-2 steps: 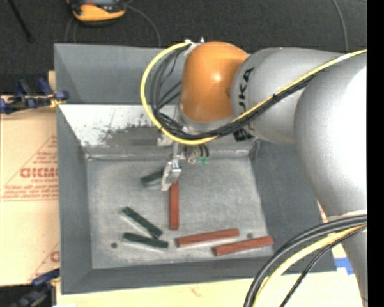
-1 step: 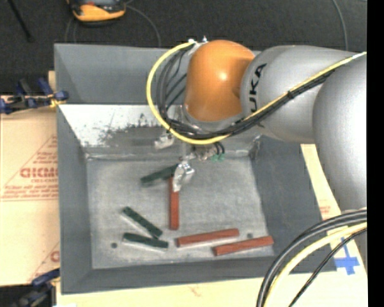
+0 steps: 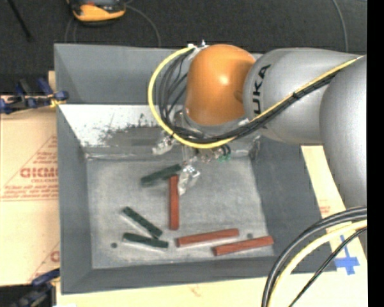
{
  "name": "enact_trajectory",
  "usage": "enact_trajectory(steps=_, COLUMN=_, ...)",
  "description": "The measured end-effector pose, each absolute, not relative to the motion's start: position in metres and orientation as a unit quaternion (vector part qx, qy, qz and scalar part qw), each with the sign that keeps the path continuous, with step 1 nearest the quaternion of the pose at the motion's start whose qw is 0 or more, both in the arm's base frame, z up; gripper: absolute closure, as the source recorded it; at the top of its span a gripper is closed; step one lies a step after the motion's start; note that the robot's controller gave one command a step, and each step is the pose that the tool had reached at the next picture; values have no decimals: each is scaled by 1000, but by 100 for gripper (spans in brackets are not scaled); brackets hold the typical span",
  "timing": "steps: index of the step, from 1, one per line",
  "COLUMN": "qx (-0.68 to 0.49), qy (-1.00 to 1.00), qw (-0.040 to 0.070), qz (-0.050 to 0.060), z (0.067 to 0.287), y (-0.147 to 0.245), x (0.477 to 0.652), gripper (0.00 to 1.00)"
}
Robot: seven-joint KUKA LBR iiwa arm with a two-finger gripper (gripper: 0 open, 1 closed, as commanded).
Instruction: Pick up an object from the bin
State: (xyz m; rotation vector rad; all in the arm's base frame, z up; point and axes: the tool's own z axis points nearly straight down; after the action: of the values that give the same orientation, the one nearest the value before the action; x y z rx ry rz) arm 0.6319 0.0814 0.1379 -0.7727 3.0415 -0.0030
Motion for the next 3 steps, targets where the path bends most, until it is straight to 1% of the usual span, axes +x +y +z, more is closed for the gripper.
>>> enact_trajectory(steps=1, qx=-378, qy=926, qw=1, qz=-1, z=140, y=77, x=625, gripper=0)
enact_trajectory(steps=2, qx=-488, qy=873, qw=4, qz=-2, z=74, y=85, x=636, gripper=0)
enact_trajectory(steps=3, qx=-486, qy=874, qw=5, qz=0, z=85, y=84, x=634, gripper=100)
